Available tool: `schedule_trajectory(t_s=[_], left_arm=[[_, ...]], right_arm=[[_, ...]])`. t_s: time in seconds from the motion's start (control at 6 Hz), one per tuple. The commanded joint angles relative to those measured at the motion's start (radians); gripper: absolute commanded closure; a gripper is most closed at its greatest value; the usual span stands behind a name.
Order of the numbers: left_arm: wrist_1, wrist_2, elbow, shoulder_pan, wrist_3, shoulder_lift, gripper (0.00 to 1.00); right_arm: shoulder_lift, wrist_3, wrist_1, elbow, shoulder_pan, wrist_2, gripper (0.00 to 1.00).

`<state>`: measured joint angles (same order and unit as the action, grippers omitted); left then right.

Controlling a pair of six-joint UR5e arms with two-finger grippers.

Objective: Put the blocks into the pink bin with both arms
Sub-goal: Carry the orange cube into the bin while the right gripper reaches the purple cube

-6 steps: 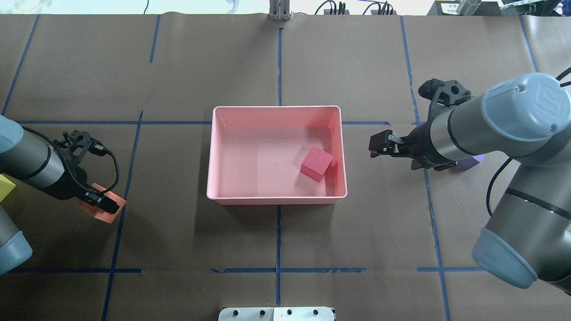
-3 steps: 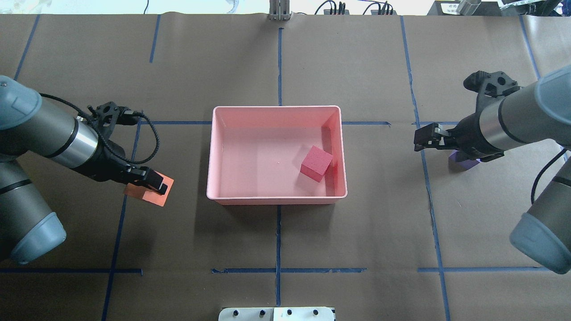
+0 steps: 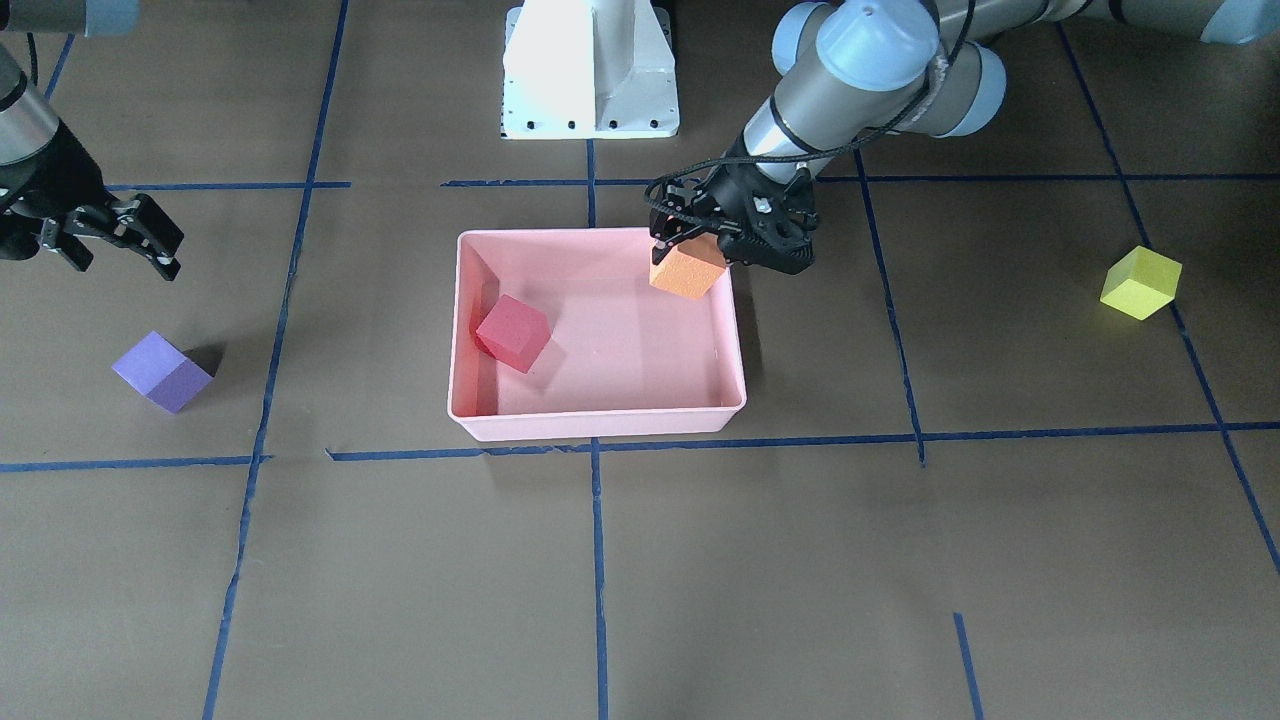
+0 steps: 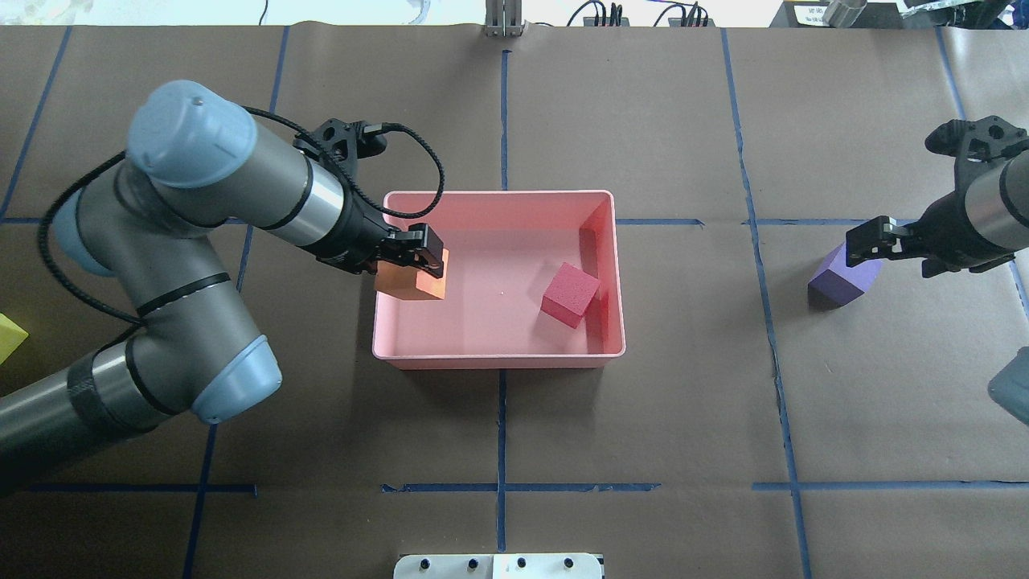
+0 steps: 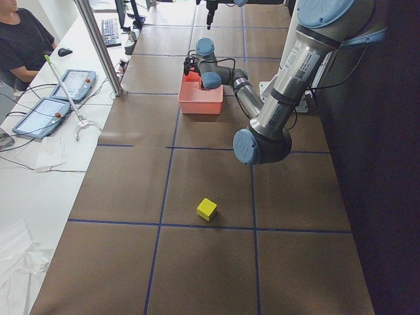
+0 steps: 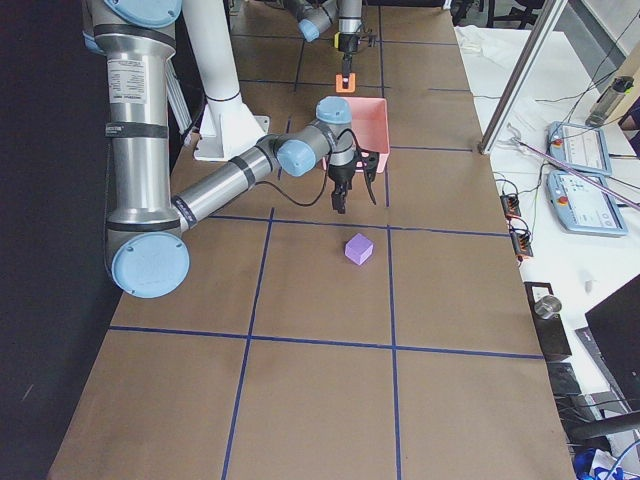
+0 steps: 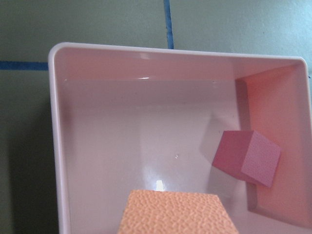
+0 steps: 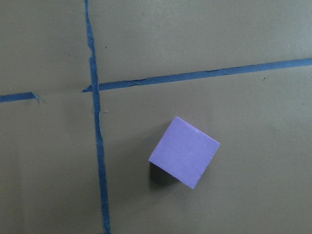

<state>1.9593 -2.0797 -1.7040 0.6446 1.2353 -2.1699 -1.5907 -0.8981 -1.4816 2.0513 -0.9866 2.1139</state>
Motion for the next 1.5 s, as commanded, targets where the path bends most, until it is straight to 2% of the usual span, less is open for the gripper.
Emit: schedule_trajectory(t_s=[0.0,0.17,0.33,0.5,0.83,1.33], left_arm=[[0.000,0.122,0.118,-0.072,-0.002,-0.062,0.76],[0.001,0.163,0.129,-0.077,-0.005,-0.064,0.19],[0.000,0.255,0.118,-0.079,-0.002,-0.059,0.00],[0.000,0.263,0.110,-0.079,0.004,-0.060,0.00],[-0.002,0.265,0.093,-0.086,0.006,-0.057,0.00],[-0.005,0.264,0.023,-0.085,0.006,-0.025,0.00]], right_arm=[[-0.008,0.102,0.000,-0.080,-0.059,0.044,0.00],[0.004,0.100,0.001,-0.109,-0.067,0.047,0.00],[0.068,0.085,0.001,-0.161,-0.066,0.050,0.00],[0.127,-0.017,0.001,-0.219,-0.066,0.055,0.00],[0.141,-0.203,0.003,-0.246,-0.055,0.070,0.00],[0.141,-0.288,0.004,-0.279,0.014,0.074,0.02]])
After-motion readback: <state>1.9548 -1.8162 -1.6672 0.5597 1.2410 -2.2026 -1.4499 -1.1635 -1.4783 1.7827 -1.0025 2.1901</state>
